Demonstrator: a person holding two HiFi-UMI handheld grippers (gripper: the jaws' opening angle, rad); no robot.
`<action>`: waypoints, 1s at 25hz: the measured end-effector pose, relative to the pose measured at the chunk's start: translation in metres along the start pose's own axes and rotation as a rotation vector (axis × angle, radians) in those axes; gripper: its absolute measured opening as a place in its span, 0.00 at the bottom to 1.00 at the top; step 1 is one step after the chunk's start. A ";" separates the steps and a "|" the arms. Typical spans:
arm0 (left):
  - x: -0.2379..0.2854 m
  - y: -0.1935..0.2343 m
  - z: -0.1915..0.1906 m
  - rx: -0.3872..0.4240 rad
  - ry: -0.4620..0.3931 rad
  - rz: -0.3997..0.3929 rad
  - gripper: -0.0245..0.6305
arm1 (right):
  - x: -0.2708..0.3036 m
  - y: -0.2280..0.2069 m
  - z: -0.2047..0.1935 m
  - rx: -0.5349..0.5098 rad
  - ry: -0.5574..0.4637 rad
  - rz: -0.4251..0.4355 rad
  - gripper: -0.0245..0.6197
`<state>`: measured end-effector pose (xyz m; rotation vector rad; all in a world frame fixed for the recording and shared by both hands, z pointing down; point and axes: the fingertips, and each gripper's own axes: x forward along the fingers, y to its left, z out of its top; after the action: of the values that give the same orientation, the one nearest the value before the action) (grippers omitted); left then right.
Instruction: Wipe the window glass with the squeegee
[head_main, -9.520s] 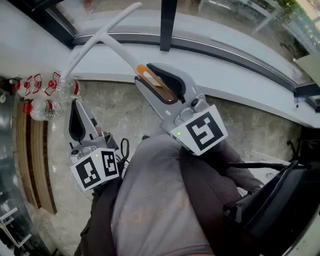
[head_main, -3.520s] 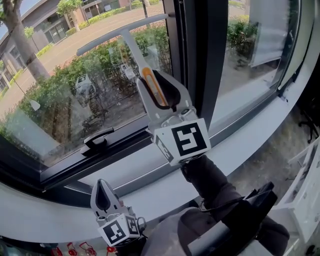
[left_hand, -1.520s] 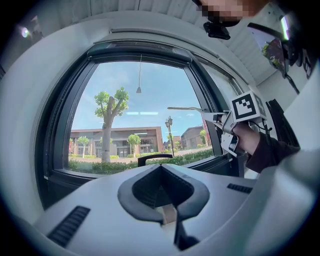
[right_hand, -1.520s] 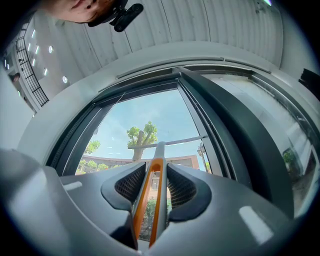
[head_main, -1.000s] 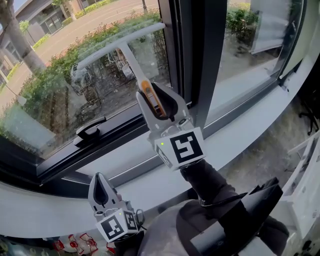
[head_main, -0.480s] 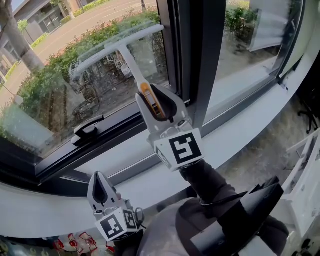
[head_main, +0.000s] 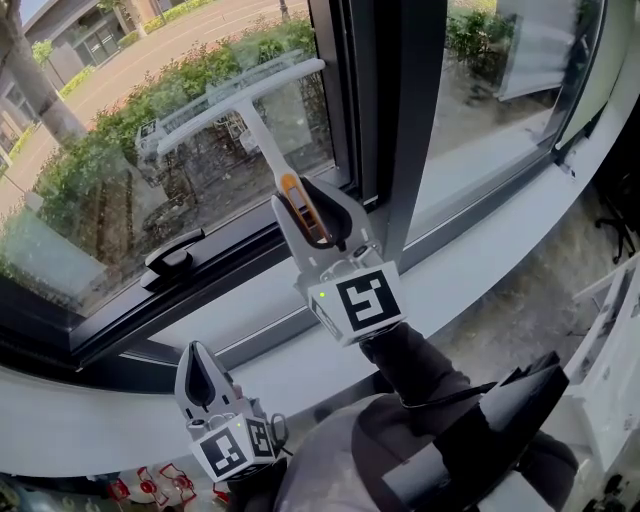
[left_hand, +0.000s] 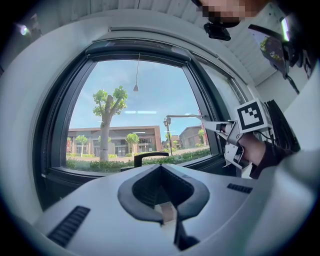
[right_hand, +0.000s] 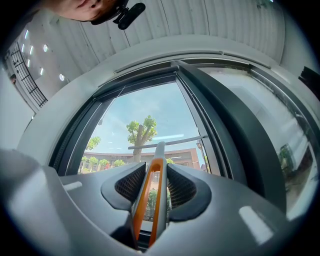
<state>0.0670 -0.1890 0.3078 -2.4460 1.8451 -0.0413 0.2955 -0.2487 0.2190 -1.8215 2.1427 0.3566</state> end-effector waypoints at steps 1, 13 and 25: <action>0.000 -0.001 0.000 0.001 0.000 -0.002 0.04 | -0.001 0.000 -0.001 0.002 0.003 0.000 0.24; 0.000 -0.004 -0.003 0.016 0.016 -0.010 0.04 | -0.010 0.000 -0.018 0.015 0.027 -0.001 0.24; 0.000 -0.010 -0.007 0.027 0.032 -0.029 0.04 | -0.022 0.001 -0.037 0.014 0.065 0.001 0.24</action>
<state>0.0758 -0.1871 0.3156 -2.4677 1.8093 -0.1068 0.2954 -0.2428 0.2611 -1.8491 2.1832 0.2855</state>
